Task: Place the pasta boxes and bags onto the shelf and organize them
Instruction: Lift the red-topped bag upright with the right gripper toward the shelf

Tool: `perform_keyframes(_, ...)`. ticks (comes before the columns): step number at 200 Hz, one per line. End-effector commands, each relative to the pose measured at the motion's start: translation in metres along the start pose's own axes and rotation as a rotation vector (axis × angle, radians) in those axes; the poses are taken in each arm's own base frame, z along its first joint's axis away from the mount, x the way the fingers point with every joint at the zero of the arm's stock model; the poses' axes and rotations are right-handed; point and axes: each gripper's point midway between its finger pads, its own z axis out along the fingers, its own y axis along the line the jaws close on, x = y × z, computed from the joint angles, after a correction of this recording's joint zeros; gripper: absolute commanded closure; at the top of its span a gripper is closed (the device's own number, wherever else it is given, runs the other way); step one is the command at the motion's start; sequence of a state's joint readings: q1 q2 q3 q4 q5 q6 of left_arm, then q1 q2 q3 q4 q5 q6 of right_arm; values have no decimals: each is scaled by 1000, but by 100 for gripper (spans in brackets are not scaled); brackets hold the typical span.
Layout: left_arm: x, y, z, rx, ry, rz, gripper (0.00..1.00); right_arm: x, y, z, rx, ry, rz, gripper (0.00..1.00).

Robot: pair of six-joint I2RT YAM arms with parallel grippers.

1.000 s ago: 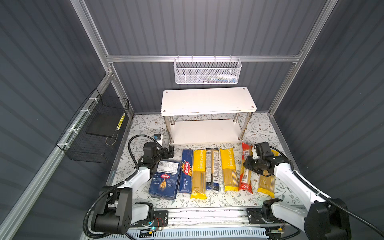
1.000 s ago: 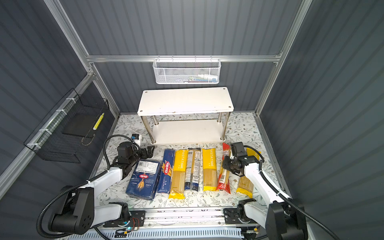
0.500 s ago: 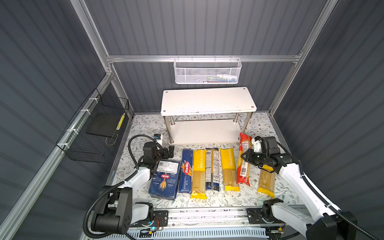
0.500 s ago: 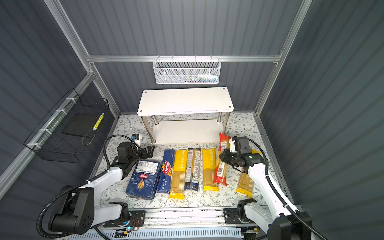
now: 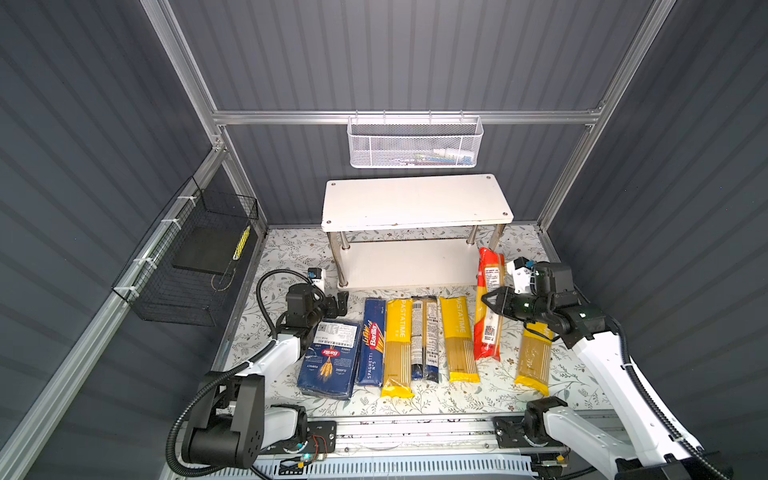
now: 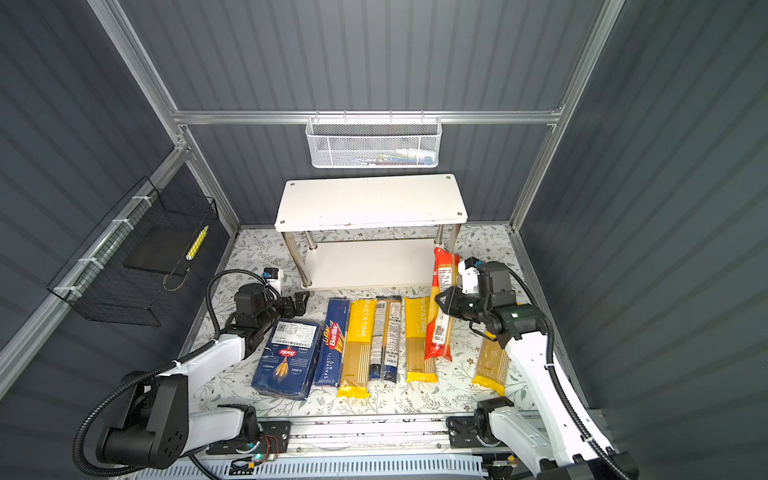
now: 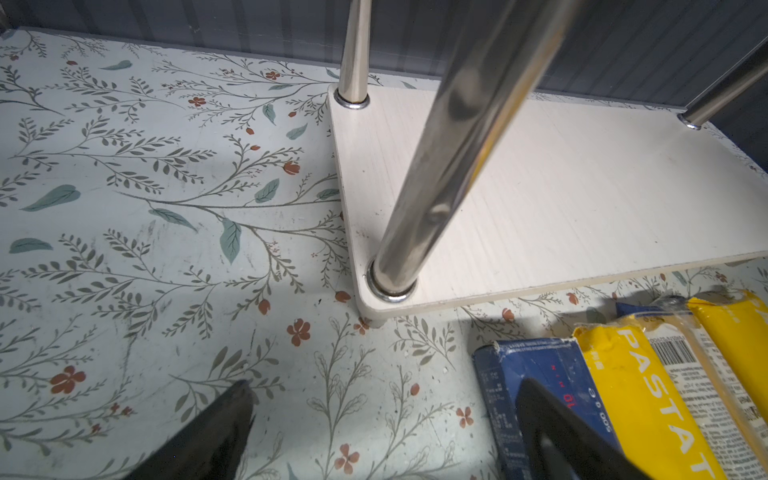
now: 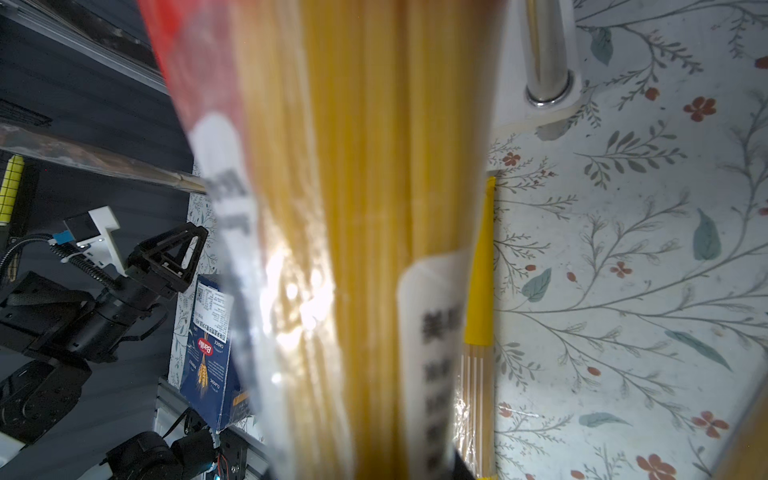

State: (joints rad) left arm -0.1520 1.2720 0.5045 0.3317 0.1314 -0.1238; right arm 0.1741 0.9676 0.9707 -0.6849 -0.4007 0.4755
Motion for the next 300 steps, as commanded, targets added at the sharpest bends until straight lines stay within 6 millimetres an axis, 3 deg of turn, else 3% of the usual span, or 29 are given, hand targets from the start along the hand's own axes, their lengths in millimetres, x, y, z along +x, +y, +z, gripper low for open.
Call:
perform_keyframes(1,-6,-2,2,2,0,11,0,-28,42,-30,-125,-106,-108,82)
perform_keyframes(147,-6,-2,2,-1,-4,11,0,-60,86,-78,-175,-174,-218,85)
perform_keyframes(178,-6,-2,2,0,-1,10,0,-70,90,-79,-166,-177,-221,84)
perform_keyframes(245,-6,-2,0,-1,-7,11,0,-109,112,-95,-172,-259,-257,85)
perform_keyframes(250,-6,-2,0,-1,-8,11,0,-114,111,-86,-165,-242,-248,84)
perform_keyframes(300,-6,-2,0,1,-10,12,0,-141,122,-82,-174,-262,-263,84)
